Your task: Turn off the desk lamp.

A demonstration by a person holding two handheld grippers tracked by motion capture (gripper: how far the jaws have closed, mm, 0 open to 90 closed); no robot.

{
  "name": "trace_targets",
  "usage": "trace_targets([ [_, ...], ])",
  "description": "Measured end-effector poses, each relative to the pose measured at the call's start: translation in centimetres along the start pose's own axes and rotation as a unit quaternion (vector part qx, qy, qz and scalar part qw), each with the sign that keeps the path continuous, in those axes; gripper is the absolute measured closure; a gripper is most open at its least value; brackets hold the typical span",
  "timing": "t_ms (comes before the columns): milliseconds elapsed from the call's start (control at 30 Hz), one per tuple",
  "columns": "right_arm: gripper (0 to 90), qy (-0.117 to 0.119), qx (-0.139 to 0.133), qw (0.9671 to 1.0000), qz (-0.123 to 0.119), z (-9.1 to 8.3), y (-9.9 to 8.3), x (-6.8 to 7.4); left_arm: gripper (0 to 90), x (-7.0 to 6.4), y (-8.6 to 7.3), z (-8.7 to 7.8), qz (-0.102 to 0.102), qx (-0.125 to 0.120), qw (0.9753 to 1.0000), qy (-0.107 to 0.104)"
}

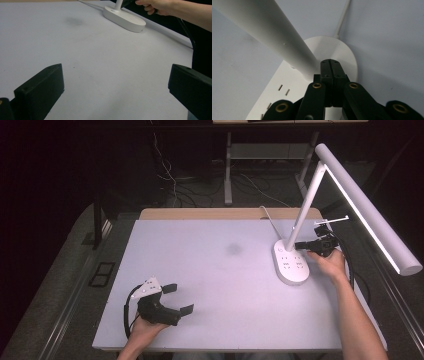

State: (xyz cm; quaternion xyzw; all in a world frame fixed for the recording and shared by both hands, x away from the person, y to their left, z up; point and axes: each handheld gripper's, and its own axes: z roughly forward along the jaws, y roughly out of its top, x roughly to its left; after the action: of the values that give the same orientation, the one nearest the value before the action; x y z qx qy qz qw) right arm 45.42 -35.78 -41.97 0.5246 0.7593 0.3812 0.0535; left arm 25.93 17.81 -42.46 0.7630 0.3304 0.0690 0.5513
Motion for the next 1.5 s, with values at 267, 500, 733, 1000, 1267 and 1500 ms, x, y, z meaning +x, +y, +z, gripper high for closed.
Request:
trace_targets([
  [267,90.0,0.003,-0.007,0.9999,0.007,0.39,-0.1,-0.29,0.0,-0.05,0.0,-0.05,0.002,0.0,1.0,0.001],
  [500,90.0,0.003,-0.007,0.9999,0.009,0.33,-0.21,-0.41,0.0,-0.13,-0.03,0.02,0.002,0.001,1.0,-0.001],
  [733,90.0,-0.005,-0.007,0.9999,0.006,0.39,-0.32,-0.26,0.0,-0.19,-0.03,0.15,0.004,0.004,1.0,-0.003],
  [1000,90.0,-0.009,-0.006,0.9999,0.002,0.4,-0.06,0.03,0.0,-0.01,-0.01,0.05,0.001,0.001,1.0,-0.003],
  [1267,90.0,-0.007,-0.006,0.9999,0.005,0.36,-0.1,-0.09,0.0,-0.08,0.02,-0.05,-0.002,-0.003,1.0,-0.001],
  [1500,90.0,-0.007,-0.011,0.9999,0.008,0.33,-0.38,-0.09,0.0,-0.17,0.09,0.01,0.0,-0.003,1.0,-0.002],
])
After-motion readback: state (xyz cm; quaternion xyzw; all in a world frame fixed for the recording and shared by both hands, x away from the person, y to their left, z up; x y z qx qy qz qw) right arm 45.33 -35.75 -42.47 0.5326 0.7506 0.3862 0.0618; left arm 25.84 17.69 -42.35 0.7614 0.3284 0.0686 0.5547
